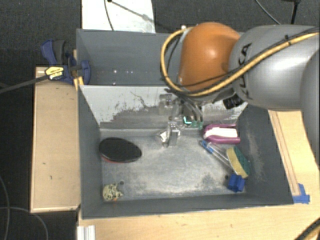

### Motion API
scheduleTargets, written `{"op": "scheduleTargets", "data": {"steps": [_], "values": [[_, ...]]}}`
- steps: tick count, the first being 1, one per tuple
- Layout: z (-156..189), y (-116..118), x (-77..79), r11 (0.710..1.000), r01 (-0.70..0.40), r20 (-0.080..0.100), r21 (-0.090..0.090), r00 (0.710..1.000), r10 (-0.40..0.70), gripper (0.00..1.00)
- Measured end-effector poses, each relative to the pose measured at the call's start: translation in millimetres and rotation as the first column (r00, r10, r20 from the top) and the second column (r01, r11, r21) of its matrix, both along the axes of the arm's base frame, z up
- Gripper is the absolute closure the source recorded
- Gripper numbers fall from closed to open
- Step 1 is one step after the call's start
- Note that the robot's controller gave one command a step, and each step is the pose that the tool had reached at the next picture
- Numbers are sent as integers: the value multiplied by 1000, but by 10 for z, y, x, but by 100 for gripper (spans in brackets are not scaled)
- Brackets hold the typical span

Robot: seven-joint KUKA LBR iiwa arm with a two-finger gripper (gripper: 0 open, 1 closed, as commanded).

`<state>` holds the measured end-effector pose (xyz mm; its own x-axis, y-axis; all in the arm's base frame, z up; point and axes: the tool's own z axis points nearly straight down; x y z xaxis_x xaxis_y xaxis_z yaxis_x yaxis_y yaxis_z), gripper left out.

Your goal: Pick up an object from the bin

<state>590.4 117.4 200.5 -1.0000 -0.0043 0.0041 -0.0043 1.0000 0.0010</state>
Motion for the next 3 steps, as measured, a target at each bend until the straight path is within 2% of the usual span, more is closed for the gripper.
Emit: {"op": "scheduleTargets", "data": {"steps": [1, 2, 3], "values": [[-1345, 1274, -172, 989, -145, 1, 1, 989, 145, 0], [-989, 1023, -238, 996, 94, 5, 0, 996, -94, 0], [-794, 1333, -191, 944, 331, 8, 3, 944, -331, 0]]}}
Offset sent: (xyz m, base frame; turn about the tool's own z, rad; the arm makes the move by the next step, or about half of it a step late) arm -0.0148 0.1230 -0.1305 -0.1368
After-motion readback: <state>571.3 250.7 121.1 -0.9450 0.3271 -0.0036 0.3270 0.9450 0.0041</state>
